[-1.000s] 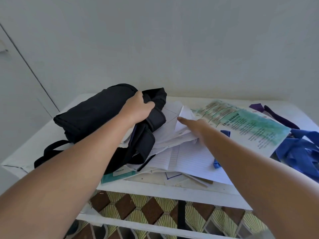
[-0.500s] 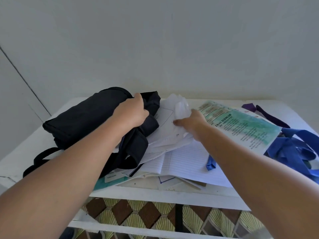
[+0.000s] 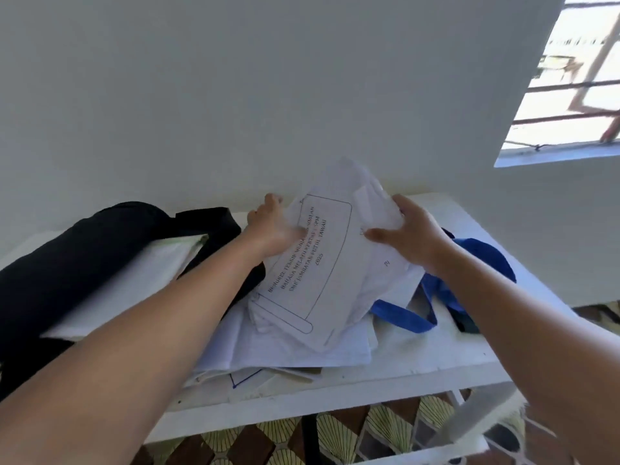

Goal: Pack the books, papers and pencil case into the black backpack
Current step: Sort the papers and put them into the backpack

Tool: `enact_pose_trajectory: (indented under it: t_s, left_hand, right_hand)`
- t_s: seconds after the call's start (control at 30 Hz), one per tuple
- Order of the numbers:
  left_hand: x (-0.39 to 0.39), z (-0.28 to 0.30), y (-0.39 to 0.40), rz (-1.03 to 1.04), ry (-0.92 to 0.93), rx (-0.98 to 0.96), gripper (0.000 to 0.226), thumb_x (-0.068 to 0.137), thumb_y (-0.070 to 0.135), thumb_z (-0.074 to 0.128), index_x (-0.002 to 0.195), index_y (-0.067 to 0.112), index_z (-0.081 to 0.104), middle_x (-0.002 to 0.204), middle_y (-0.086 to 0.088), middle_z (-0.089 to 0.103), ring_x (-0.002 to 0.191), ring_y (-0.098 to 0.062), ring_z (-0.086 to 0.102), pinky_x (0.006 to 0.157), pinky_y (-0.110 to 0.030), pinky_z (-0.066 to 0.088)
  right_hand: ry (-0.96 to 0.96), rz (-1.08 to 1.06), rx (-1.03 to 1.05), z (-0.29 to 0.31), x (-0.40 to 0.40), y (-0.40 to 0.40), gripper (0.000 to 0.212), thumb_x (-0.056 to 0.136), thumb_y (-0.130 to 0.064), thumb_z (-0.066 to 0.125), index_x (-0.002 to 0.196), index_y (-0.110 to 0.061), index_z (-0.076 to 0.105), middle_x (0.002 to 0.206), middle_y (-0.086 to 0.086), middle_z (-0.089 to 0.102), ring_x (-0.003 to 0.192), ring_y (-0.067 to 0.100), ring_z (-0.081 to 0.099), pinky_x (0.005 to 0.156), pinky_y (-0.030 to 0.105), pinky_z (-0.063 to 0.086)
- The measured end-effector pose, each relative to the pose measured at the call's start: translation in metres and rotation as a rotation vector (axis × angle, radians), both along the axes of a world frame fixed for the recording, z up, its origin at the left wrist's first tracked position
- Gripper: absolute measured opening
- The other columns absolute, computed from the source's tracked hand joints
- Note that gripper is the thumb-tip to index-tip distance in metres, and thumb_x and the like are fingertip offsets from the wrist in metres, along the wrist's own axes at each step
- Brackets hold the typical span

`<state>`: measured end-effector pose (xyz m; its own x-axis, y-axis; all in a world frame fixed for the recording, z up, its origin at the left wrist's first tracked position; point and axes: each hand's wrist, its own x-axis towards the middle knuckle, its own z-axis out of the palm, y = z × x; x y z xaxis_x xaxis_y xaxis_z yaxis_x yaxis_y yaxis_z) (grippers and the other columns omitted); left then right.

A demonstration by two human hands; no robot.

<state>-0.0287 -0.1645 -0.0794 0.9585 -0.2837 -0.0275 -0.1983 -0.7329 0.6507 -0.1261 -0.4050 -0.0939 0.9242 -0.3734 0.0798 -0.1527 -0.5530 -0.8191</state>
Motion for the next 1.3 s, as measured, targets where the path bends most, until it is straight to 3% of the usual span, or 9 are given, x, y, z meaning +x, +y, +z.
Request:
enact_pose_trajectory:
  t_s: [0.17, 0.3, 0.67, 0.77, 0.87, 0.93, 1.0, 1.1, 1.3]
  left_hand:
    - [0.019, -0.008, -0.008, -0.059, 0.242, -0.160, 0.077, 0.068, 0.042, 0.094, 0.124, 0.014, 0.050, 0.122, 0.005, 0.063, 0.103, -0.014, 0.065, 0.077, -0.029, 0.055]
    - [0.029, 0.000, -0.008, -0.220, 0.209, -0.150, 0.053, 0.068, 0.033, 0.095, 0.115, 0.021, 0.074, 0.109, 0.003, 0.078, 0.097, -0.015, 0.075, 0.093, -0.038, 0.058]
    - [0.020, 0.045, -0.025, -0.384, 0.283, -0.127, 0.041, 0.082, 0.011, 0.084, 0.120, 0.022, 0.072, 0.112, 0.007, 0.077, 0.105, -0.014, 0.073, 0.098, -0.037, 0.053]
    - [0.015, 0.044, -0.019, -0.337, 0.258, -0.240, 0.035, 0.086, 0.012, 0.081, 0.119, 0.021, 0.073, 0.111, 0.006, 0.078, 0.102, -0.011, 0.074, 0.098, -0.034, 0.054]
    - [0.009, 0.044, -0.009, -0.328, 0.225, -0.394, 0.040, 0.087, 0.013, 0.080, 0.125, 0.021, 0.069, 0.116, 0.005, 0.076, 0.106, -0.013, 0.073, 0.097, -0.037, 0.054]
    - [0.008, 0.043, -0.001, -0.305, 0.232, -0.513, 0.046, 0.087, 0.016, 0.079, 0.130, 0.019, 0.066, 0.121, 0.001, 0.075, 0.111, -0.019, 0.072, 0.100, -0.044, 0.053]
    - [0.006, 0.044, 0.002, -0.280, 0.280, -0.625, 0.049, 0.086, 0.016, 0.078, 0.133, 0.016, 0.065, 0.123, -0.004, 0.074, 0.113, -0.023, 0.071, 0.102, -0.049, 0.053]
    - [-0.001, 0.047, 0.002, -0.240, 0.270, -0.738, 0.048, 0.087, 0.017, 0.078, 0.134, 0.014, 0.064, 0.123, -0.007, 0.074, 0.113, -0.025, 0.071, 0.101, -0.052, 0.053]
    - [-0.010, 0.053, -0.011, -0.059, 0.143, -1.048, 0.027, 0.096, 0.033, 0.071, 0.121, 0.023, 0.070, 0.117, 0.000, 0.076, 0.110, -0.019, 0.071, 0.099, -0.046, 0.055]
  right_hand:
    - [-0.055, 0.043, 0.003, 0.001, -0.024, -0.018, 0.050, 0.073, -0.048, 0.088, 0.113, -0.036, 0.061, 0.101, -0.006, 0.071, 0.094, 0.024, 0.068, 0.088, 0.054, 0.059]
    - [-0.077, 0.055, -0.030, -0.006, -0.030, -0.030, 0.053, 0.068, -0.053, 0.085, 0.110, -0.035, 0.059, 0.101, -0.002, 0.069, 0.094, 0.029, 0.066, 0.088, 0.055, 0.057]
    - [-0.158, -0.223, -0.064, -0.016, -0.012, -0.035, 0.037, 0.087, -0.038, 0.080, 0.107, -0.033, 0.049, 0.088, -0.004, 0.064, 0.079, 0.030, 0.065, 0.067, 0.050, 0.059]
    - [-0.192, -0.321, 0.012, -0.017, -0.008, -0.033, 0.062, 0.083, -0.050, 0.082, 0.129, -0.033, 0.043, 0.112, -0.002, 0.063, 0.096, 0.027, 0.063, 0.079, 0.043, 0.055]
    - [-0.278, -0.434, 0.364, -0.019, -0.005, -0.029, 0.107, 0.073, -0.062, 0.086, 0.153, -0.032, 0.022, 0.139, 0.002, 0.049, 0.118, 0.023, 0.053, 0.099, 0.041, 0.046]
    - [-0.232, -0.398, 0.628, -0.020, -0.003, -0.025, 0.120, 0.068, -0.065, 0.087, 0.158, -0.029, 0.017, 0.129, 0.000, 0.056, 0.119, 0.023, 0.054, 0.101, 0.038, 0.042]
    - [-0.129, -0.256, 0.742, -0.019, 0.000, -0.019, 0.125, 0.050, -0.077, 0.089, 0.153, -0.029, 0.037, 0.126, -0.001, 0.065, 0.119, 0.024, 0.061, 0.106, 0.045, 0.047]
    - [-0.106, -0.097, 0.691, -0.015, 0.008, -0.006, 0.098, 0.044, -0.073, 0.093, 0.125, -0.027, 0.063, 0.116, -0.001, 0.076, 0.110, 0.027, 0.071, 0.103, 0.053, 0.054]
    - [-0.344, -0.059, 0.848, 0.017, 0.024, 0.007, 0.032, 0.091, -0.037, 0.079, 0.116, -0.020, 0.070, 0.104, 0.002, 0.081, 0.098, 0.026, 0.077, 0.092, 0.051, 0.061]
